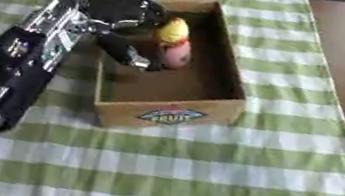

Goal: Pick up objects on the table and place them in the box.

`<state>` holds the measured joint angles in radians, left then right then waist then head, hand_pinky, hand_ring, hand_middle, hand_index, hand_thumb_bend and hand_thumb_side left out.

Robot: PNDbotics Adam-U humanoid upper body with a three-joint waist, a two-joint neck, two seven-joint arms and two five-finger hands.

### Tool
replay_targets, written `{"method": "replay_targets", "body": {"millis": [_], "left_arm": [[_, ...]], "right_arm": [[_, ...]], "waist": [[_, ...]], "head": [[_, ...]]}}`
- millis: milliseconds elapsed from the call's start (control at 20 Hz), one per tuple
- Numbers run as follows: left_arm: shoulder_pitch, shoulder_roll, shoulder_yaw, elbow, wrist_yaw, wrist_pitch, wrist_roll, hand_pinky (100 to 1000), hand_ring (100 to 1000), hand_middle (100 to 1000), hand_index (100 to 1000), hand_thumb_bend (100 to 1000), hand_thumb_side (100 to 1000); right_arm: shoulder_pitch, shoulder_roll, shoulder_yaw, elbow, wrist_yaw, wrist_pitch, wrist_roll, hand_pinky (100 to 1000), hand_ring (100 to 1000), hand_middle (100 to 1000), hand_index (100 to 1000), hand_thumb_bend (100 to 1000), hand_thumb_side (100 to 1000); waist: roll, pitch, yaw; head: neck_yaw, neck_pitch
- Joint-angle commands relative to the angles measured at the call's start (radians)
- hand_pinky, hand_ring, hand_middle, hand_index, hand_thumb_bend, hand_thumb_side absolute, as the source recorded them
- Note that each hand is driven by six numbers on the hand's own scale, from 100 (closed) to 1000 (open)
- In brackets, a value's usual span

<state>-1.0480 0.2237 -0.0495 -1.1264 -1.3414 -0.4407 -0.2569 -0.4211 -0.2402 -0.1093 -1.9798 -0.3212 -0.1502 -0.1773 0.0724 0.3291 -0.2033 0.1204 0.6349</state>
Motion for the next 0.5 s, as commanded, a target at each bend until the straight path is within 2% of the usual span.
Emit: {"method": "replay_targets", "body": {"millis": [50,250,500], "left_arm": [[-0.016,0.024,0.019,-0.037,0.03,0.056,0.078,602,854,833,948,631,1000],[-0.003,0.037,0.022,-0.048,0.049,0.1,0.139,588,841,817,918,584,1000],[0.012,0.057,0.029,-0.081,0.094,0.128,0.174,583,834,807,908,575,1000]], "right_arm": [[-0.004,-0.006,0.002,-0.02,-0.012,-0.001,-0.004,813,705,472,831,100,768],[0.0,-0.007,0.0,-0.02,-0.012,-0.001,-0.01,813,705,471,831,100,771],[0.006,-0.01,-0.002,-0.02,-0.008,0.001,-0.011,814,706,471,831,100,770]], "waist": [[-0.004,-0.026,0.001],[-0.005,-0.03,0.004],[-0.005,-0.032,0.015]], "head": [[-0.001,-0.015],[-0.004,-0.022],[-0.014,-0.029]]}}
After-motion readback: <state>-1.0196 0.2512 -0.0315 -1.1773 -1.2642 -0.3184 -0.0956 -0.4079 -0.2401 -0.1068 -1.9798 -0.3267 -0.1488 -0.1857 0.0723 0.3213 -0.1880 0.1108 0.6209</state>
